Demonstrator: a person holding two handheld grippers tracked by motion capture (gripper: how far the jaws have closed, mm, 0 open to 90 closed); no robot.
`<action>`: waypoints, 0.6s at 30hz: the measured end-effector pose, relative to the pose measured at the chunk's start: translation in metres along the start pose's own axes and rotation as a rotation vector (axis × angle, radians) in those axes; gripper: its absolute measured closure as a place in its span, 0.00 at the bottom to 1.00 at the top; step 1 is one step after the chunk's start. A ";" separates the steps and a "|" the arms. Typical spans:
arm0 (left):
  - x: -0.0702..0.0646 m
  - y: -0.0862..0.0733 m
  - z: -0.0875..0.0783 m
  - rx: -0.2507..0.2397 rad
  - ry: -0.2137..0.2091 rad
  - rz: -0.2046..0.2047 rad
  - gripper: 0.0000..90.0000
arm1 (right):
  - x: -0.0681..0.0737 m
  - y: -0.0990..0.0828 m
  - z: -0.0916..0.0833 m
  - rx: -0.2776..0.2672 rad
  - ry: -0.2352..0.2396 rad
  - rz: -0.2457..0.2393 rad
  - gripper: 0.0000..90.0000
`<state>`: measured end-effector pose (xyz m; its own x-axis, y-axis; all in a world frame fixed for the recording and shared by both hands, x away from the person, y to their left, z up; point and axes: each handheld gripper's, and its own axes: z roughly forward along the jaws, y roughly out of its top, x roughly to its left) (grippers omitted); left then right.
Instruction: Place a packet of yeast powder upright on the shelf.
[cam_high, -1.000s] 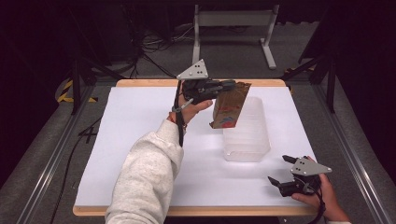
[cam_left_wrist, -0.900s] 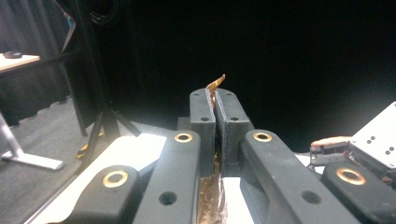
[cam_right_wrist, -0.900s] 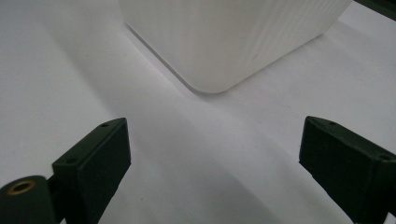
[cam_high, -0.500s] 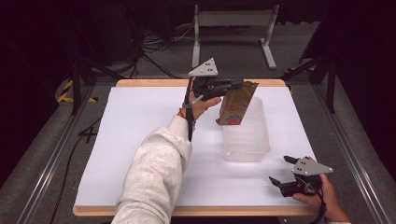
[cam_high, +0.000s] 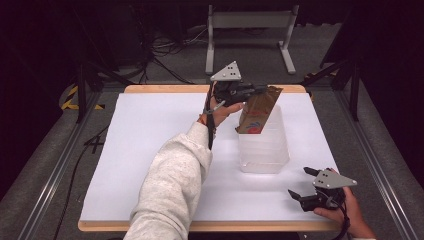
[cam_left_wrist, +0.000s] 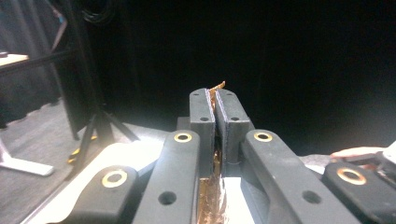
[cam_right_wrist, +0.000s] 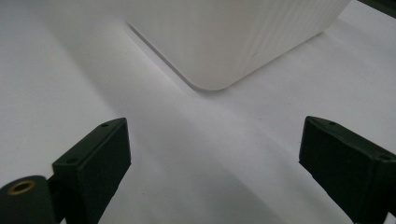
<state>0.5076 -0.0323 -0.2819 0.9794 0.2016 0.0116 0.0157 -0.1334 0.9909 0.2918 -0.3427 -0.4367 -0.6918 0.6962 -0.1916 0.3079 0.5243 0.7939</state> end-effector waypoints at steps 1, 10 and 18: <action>0.000 0.000 0.000 0.000 0.000 0.000 0.96 | 0.000 0.000 0.000 0.000 0.000 0.000 0.11; 0.001 -0.021 0.017 0.037 -0.022 -0.028 0.96 | 0.001 0.000 -0.001 -0.002 0.005 -0.003 0.11; -0.005 -0.034 0.035 -0.026 -0.046 -0.085 0.96 | 0.001 0.000 0.000 0.002 0.009 -0.009 0.11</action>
<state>0.5094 -0.0624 -0.3198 0.9830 0.1662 -0.0784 0.0947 -0.0926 0.9912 0.2909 -0.3420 -0.4368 -0.7003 0.6872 -0.1934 0.3028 0.5312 0.7913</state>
